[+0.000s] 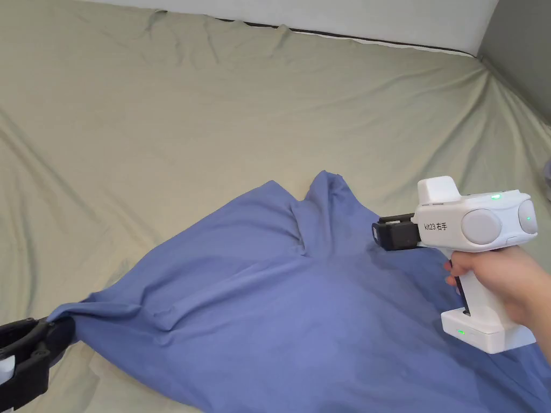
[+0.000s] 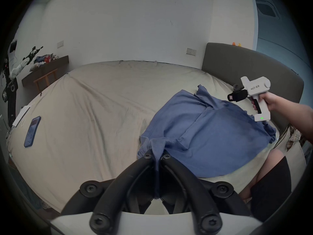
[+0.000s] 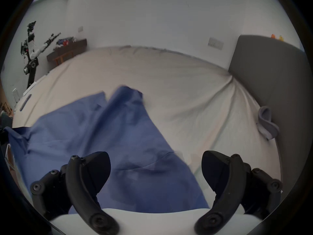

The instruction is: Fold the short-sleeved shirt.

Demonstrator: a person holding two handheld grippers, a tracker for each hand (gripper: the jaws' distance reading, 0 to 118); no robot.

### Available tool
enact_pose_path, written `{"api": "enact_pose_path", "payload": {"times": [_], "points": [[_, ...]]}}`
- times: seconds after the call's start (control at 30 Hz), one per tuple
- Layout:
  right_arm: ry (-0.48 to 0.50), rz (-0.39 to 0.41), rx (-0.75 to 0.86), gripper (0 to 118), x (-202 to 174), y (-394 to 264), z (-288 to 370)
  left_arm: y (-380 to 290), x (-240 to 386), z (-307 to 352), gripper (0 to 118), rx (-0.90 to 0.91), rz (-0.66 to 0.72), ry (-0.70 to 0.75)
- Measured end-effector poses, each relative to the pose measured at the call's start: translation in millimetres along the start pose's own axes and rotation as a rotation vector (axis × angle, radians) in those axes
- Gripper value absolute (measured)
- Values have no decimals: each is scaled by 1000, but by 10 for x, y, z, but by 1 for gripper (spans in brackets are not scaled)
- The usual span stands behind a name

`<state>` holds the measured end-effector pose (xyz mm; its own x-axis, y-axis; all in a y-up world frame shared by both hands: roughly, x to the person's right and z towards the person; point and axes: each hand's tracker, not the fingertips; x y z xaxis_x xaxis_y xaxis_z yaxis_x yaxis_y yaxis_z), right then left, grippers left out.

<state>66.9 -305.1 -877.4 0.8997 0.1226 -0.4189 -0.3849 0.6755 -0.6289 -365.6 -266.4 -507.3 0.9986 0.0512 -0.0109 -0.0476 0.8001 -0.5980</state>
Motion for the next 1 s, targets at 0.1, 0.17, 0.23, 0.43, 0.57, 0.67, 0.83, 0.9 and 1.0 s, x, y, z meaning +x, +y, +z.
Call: {"api": "enact_pose_path", "payload": {"times": [0.1,0.17,0.23,0.43,0.57,0.67,0.83,0.9,1.0], "points": [[20,-24,-53,101,105,-118,-346,40,-29,-30,0,-13,6,10],[97,-20,-111,94,112,-188,-460,62,-39,-56,0,-25,11,17],[93,-59,-56,64,65,-149,-263,76,-21,-65,0,-30,3,19],[115,7,38,2,-76,-150,334,182,-9,-20,0,16,24,26],[97,-31,202,2,52,-72,904,412,-29,180,0,75,32,3],[61,-88,309,2,90,110,1577,737,-58,384,0,158,22,-10],[-98,-3,566,2,203,477,2837,1530,-156,760,0,286,3,-7],[-140,-53,634,2,273,612,3313,1875,-191,895,0,328,3,6],[-233,-67,734,2,346,797,3854,2390,-214,1059,0,388,-25,36]]}}
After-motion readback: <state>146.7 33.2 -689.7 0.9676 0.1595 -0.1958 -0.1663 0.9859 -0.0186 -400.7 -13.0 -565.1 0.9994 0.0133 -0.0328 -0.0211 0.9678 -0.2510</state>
